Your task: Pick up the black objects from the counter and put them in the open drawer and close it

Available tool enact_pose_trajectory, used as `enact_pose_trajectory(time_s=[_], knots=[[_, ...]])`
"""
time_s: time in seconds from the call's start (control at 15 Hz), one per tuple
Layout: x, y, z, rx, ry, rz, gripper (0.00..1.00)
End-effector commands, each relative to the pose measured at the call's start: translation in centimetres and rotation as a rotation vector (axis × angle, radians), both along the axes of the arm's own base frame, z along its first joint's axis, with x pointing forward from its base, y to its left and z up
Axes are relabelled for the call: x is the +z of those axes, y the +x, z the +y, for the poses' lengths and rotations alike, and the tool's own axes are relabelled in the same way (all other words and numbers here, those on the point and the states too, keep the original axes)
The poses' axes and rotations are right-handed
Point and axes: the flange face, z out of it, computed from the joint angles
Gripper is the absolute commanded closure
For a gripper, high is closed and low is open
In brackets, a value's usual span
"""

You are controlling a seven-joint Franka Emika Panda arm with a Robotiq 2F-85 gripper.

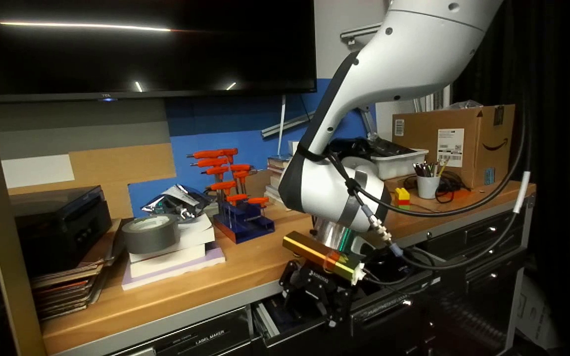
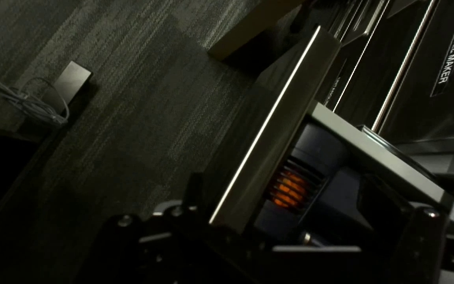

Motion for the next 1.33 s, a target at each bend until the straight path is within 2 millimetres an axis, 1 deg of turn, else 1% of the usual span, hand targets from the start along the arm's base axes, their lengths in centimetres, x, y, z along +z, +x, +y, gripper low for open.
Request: enact_pose_trajectory(time_s=[0.0,0.13,0.2,0.27,0.4,0.53,0.67,0.8,0.93,1.0,1.27], knots=[[5.3,-0.6,-1.0,0.039,-0.103,-0.07,0.0],[7.5,-1.2,-2.1,0.051,-0.163,-0.085,0.0],[8.4,-1.5,-2.7,0.052,-0.202,-0.076,0.0],[8.7,-2.3,-3.6,0.03,-0.261,-0.036,0.0],[9.1,-3.3,-5.8,-0.005,-0.358,0.029,0.0],[9.2,-4.4,-7.3,-0.028,-0.468,0.112,0.0],[9.4,-5.4,-8.2,-0.049,-0.56,0.193,0.0],[9.3,-6.4,-8.4,-0.051,-0.607,0.276,0.0],[8.4,-7.3,-8.5,-0.043,-0.613,0.358,0.0],[7.7,-7.7,-8.6,-0.048,-0.614,0.402,0.0],[4.0,-9.0,-8.9,-0.052,-0.582,0.516,0.0]])
